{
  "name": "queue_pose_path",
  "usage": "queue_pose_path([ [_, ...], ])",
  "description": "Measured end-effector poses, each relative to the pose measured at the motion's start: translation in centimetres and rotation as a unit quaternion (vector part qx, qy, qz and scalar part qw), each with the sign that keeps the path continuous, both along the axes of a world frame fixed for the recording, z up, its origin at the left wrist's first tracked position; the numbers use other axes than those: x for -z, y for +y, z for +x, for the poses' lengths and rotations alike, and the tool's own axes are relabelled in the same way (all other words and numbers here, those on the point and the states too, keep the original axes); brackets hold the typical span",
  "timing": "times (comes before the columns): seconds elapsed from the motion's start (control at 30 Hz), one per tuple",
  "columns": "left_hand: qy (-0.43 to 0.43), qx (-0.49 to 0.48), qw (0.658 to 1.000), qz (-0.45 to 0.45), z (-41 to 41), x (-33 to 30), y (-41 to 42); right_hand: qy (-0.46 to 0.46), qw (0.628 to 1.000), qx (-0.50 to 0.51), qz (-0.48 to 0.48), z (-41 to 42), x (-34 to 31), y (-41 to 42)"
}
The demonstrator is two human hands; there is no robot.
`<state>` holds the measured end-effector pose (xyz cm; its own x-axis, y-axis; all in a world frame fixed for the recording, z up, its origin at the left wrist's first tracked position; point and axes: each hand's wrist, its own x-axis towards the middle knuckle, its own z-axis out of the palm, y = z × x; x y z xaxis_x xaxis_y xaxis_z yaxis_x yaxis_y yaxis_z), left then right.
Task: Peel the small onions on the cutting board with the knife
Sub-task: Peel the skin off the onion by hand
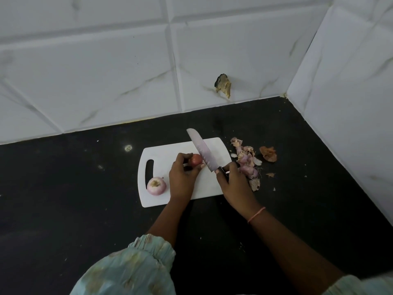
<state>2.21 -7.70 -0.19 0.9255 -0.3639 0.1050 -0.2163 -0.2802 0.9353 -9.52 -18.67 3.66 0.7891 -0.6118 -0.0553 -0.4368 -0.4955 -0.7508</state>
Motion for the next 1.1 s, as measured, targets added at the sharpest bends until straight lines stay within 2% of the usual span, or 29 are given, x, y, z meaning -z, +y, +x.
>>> queue_pose_path([
  [0.17,0.008,-0.002,1.000,-0.015,-0.2,-0.4,0.2,-0.011,0.999,0.022,-0.045,-0.4,-1.0,0.2],
  [0.27,0.005,-0.001,1.000,-0.019,-0.3,-0.4,0.1,-0.014,0.997,-0.010,-0.075,-0.8,-1.7,0.8],
  [0.63,0.003,0.006,1.000,-0.006,0.2,-0.3,0.1,0.074,0.989,-0.054,-0.118,-0.2,-1.7,1.8],
  [0.77,-0.002,0.013,1.000,0.011,0.3,-0.1,0.0,0.142,0.969,-0.066,-0.193,1.2,-2.1,1.7],
  [0.9,-0.003,0.009,1.000,0.008,0.4,-0.1,0.0,0.194,0.955,-0.078,-0.209,2.3,-3.1,2.4],
  [1.1,-0.024,0.009,1.000,0.016,0.3,0.1,-0.1,0.198,0.947,-0.119,-0.223,2.4,-3.1,1.6],
])
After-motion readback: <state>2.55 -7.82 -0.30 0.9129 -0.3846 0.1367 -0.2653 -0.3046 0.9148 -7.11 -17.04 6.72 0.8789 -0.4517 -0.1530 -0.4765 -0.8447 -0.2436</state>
